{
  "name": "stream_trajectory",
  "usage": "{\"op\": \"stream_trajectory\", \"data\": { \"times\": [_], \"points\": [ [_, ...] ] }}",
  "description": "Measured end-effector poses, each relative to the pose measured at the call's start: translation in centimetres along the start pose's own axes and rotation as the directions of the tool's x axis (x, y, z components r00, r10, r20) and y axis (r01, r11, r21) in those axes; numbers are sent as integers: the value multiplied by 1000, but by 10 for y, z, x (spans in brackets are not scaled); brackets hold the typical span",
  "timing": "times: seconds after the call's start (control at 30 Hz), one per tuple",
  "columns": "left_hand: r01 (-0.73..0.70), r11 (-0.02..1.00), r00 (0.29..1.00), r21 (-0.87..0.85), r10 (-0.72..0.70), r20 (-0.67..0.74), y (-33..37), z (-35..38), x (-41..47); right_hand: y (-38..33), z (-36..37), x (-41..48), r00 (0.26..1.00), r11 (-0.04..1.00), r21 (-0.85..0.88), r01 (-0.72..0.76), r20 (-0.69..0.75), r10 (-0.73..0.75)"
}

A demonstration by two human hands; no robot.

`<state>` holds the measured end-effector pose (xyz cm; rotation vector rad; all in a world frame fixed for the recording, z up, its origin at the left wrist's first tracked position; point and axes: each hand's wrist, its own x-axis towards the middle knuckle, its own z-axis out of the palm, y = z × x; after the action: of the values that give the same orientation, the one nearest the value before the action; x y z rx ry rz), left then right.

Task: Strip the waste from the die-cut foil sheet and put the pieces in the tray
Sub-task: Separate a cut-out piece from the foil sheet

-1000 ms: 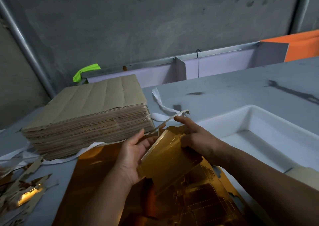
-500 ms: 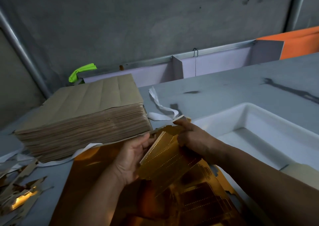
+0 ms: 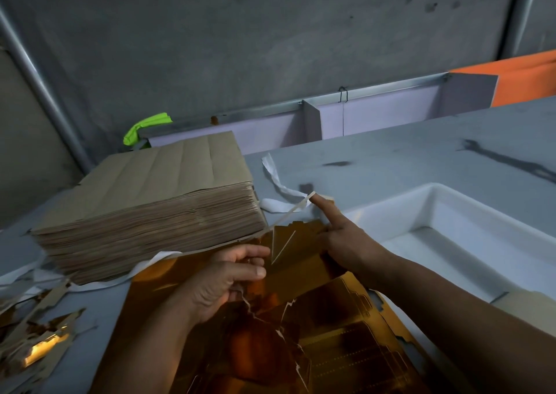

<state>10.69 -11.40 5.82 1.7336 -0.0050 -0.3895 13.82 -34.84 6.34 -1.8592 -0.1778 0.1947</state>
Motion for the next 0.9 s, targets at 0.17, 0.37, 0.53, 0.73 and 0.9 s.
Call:
{"op": "stream_trajectory", "data": {
  "times": [0.17, 0.37, 0.53, 0.73, 0.9],
  "points": [
    [6, 1000, 1000, 7, -6, -2, 2, 3, -1, -2, 1, -1, 1000, 1000, -3, 7, -7, -7],
    [29, 999, 999, -27, -28, 41, -2, 10, 3, -3, 1, -2, 998, 1000, 5, 21, -58, -21],
    [-10, 999, 994, -35, 6, -114, -2, 17, 13, -2, 0, -3, 998, 993, 121, 16, -54, -9],
    [-25, 999, 943, 35, 35, -332, 1, 27, 28, -6, 1, -3, 998, 978, 207, 11, -58, 1],
    [-42, 999, 887, 3, 39, -460, -3, 38, 36, -5, 1, -3, 999, 988, 156, -13, -50, 21]
  ]
}}
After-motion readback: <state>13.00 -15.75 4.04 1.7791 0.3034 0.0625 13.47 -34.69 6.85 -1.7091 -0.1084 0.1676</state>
